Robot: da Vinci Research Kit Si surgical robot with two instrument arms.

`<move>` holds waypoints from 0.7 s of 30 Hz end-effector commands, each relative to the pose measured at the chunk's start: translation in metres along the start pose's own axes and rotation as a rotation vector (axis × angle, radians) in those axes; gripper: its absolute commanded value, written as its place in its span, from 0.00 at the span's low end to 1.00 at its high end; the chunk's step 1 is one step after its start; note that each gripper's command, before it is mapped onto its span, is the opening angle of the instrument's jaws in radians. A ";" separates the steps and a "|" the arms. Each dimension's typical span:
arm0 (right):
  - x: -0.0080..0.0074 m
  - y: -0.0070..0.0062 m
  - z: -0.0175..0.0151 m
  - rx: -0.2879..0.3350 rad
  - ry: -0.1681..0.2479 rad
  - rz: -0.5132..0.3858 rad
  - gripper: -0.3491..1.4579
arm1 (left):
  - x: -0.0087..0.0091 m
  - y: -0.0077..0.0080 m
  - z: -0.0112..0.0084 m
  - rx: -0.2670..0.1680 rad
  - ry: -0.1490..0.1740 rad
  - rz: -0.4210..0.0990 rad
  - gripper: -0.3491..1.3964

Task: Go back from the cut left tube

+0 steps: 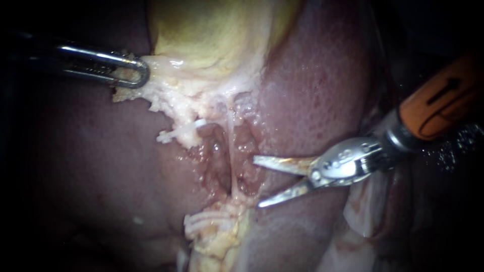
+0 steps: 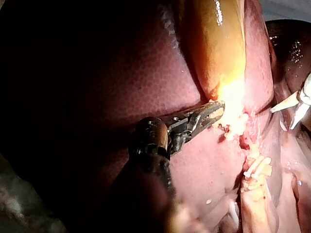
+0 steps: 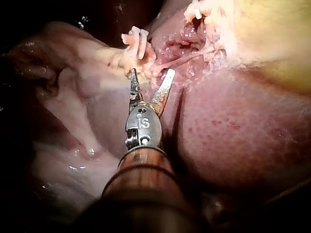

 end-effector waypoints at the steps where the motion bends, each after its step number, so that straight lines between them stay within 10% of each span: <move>1: 0.0000 0.0004 -0.0008 -0.012 -0.008 -0.002 0.99 | 0.0000 0.0000 0.0000 0.001 0.000 0.000 0.00; 12: -0.0001 0.0019 -0.0047 -0.065 -0.050 -0.003 0.99 | -0.0002 -0.0004 0.0005 0.003 0.002 0.002 0.00; 21: -0.0002 0.0019 -0.0047 -0.067 -0.051 -0.002 0.99 | -0.0017 -0.0023 0.0045 0.009 0.008 0.014 0.00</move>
